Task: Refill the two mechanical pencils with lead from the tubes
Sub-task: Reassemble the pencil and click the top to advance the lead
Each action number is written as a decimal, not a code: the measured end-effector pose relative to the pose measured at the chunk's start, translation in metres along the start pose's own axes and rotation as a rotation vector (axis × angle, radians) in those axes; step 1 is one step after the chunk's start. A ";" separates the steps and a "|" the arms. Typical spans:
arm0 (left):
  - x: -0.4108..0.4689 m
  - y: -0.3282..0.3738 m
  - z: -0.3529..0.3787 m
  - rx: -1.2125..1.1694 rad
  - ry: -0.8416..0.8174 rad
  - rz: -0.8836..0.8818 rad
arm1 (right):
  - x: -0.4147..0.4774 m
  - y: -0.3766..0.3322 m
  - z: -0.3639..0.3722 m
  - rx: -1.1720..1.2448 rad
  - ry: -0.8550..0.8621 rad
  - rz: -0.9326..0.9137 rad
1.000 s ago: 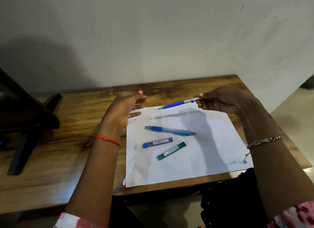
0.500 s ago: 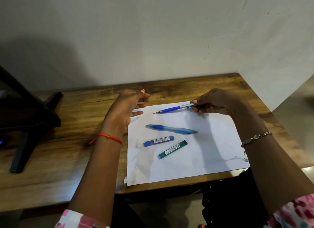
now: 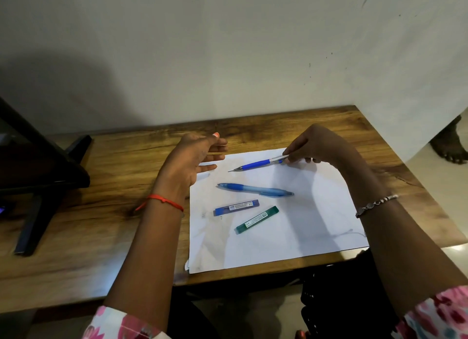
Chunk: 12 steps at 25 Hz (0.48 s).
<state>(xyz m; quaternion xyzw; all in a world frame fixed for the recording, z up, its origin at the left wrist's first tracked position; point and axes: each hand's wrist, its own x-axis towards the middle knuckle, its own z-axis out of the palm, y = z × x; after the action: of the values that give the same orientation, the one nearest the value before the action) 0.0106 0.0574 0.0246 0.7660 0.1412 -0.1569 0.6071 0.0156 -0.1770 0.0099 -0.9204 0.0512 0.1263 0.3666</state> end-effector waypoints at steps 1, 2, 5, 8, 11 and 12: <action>0.000 0.000 0.000 -0.002 -0.003 0.000 | 0.000 0.000 0.001 -0.028 0.022 -0.024; 0.000 0.000 0.000 -0.005 -0.005 0.001 | 0.001 0.000 0.002 -0.053 0.036 -0.044; 0.000 -0.001 0.000 0.002 -0.012 0.002 | 0.003 0.001 0.003 -0.081 0.033 -0.058; -0.001 -0.001 0.000 0.017 -0.006 0.004 | 0.005 0.002 0.003 -0.094 0.028 -0.061; -0.002 0.000 0.000 0.020 -0.006 0.002 | 0.006 0.003 0.004 -0.100 0.029 -0.056; -0.002 0.000 0.000 0.019 -0.008 0.001 | 0.007 0.003 0.004 -0.095 0.031 -0.050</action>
<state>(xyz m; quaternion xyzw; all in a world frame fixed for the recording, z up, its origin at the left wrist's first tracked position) 0.0088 0.0569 0.0257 0.7712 0.1370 -0.1611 0.6005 0.0209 -0.1764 0.0039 -0.9395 0.0276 0.1049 0.3248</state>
